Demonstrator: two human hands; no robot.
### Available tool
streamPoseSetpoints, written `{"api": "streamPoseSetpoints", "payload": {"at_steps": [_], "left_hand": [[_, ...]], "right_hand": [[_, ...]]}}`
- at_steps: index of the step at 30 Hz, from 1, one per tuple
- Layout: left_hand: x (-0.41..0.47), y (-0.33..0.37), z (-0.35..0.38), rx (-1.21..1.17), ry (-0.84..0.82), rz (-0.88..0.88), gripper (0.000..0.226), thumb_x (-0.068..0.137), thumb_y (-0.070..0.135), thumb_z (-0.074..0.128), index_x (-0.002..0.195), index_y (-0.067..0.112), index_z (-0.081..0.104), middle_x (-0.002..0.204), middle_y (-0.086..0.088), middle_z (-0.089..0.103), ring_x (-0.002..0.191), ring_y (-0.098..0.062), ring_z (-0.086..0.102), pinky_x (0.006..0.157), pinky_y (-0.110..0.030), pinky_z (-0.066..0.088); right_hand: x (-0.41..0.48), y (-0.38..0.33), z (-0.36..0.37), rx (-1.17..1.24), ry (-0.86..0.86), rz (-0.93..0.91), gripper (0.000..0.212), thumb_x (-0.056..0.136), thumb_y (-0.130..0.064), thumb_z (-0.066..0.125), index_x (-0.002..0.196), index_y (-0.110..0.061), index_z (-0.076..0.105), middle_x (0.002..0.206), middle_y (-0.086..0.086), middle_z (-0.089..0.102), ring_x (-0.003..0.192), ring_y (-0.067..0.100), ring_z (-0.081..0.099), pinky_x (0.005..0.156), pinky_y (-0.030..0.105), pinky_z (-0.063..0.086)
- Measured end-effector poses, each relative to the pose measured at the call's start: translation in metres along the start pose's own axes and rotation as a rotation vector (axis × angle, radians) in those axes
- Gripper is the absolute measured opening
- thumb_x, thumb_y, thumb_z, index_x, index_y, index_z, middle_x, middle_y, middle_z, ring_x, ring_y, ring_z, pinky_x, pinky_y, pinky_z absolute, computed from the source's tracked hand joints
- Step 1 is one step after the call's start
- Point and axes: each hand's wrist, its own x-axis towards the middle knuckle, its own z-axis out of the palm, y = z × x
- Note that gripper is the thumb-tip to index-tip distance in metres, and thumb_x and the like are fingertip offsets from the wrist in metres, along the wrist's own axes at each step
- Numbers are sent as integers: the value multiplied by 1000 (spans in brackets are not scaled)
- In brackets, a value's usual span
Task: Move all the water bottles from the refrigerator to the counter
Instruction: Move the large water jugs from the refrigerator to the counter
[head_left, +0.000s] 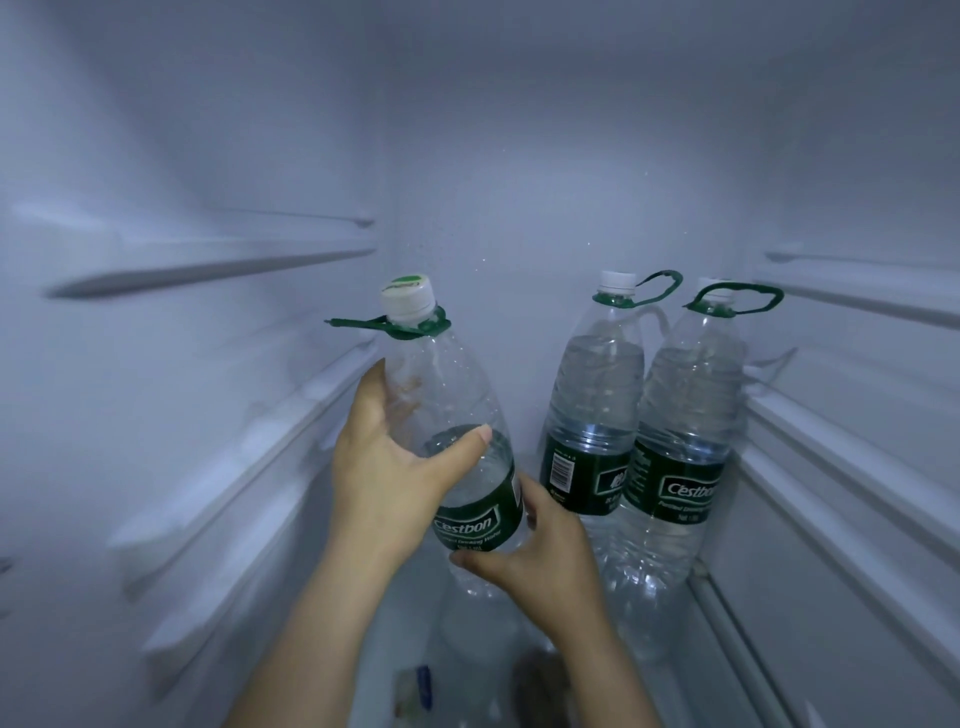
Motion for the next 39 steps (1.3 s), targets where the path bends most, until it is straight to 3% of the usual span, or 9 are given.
{"api": "streamPoseSetpoints", "payload": {"at_steps": [3, 8, 15, 18, 22, 29, 32, 35, 39], "left_hand": [[-12, 14, -4, -29, 3, 24, 72, 44, 50, 81, 110, 46, 54, 109, 21, 65, 106, -1, 64, 92, -42, 54], [-34, 44, -14, -81, 16, 72, 76, 44, 49, 81, 115, 44, 54, 113, 19, 65, 109, -1, 63, 92, -37, 54], [-64, 71, -28, -158, 2, 86, 75, 44, 47, 83, 113, 46, 53, 116, 23, 64, 109, 2, 63, 89, -27, 53], [-74, 79, -32, -202, -16, 106, 72, 45, 44, 83, 111, 46, 54, 115, 24, 64, 109, 2, 63, 85, -19, 54], [-85, 89, -38, -253, -83, 131, 72, 49, 42, 83, 113, 44, 53, 116, 24, 64, 109, 1, 63, 87, -24, 55], [-105, 106, -57, -374, -234, 151, 71, 52, 30, 89, 113, 41, 54, 112, 24, 67, 105, 2, 65, 80, -10, 51], [-120, 109, -64, -405, -315, 158, 69, 52, 35, 86, 114, 41, 54, 112, 22, 67, 106, 0, 65, 84, -16, 53], [-137, 112, -66, -480, -417, 143, 62, 54, 34, 83, 110, 41, 57, 110, 21, 68, 105, -2, 66, 84, -18, 53], [-163, 121, -61, -533, -554, 127, 66, 56, 30, 85, 116, 36, 58, 114, 14, 69, 108, -6, 66, 85, -23, 55]], "right_hand": [[-17, -11, -8, 16, 7, -2, 70, 47, -41, 87, 108, -52, 55, 103, -32, 66, 99, -8, 61, 87, 24, 52], [-39, -33, -30, 17, 35, -52, 69, 48, -38, 87, 110, -48, 56, 102, -30, 67, 97, -7, 63, 85, 26, 54], [-67, -57, -54, 16, 6, -109, 77, 52, -28, 90, 118, -48, 55, 110, -29, 65, 105, -9, 59, 83, 12, 46], [-81, -62, -59, -7, 17, -111, 81, 51, -28, 90, 121, -49, 54, 112, -29, 65, 107, -7, 60, 88, 19, 49], [-101, -76, -66, -26, 68, -83, 85, 49, -30, 90, 122, -51, 53, 114, -27, 65, 109, -5, 59, 94, 29, 51], [-153, -104, -72, -76, 191, 9, 85, 48, -27, 92, 122, -47, 55, 116, -25, 65, 110, -2, 60, 95, 32, 51], [-184, -112, -70, -130, 249, 67, 87, 46, -31, 93, 122, -47, 54, 115, -29, 62, 108, -7, 58, 90, 23, 51], [-216, -124, -74, -130, 275, 138, 79, 48, -23, 94, 109, -49, 52, 107, -38, 58, 100, -14, 57, 74, 8, 49], [-255, -138, -85, -160, 304, 224, 83, 49, -19, 93, 115, -45, 50, 104, -35, 62, 93, -14, 61, 68, 6, 48]]}}
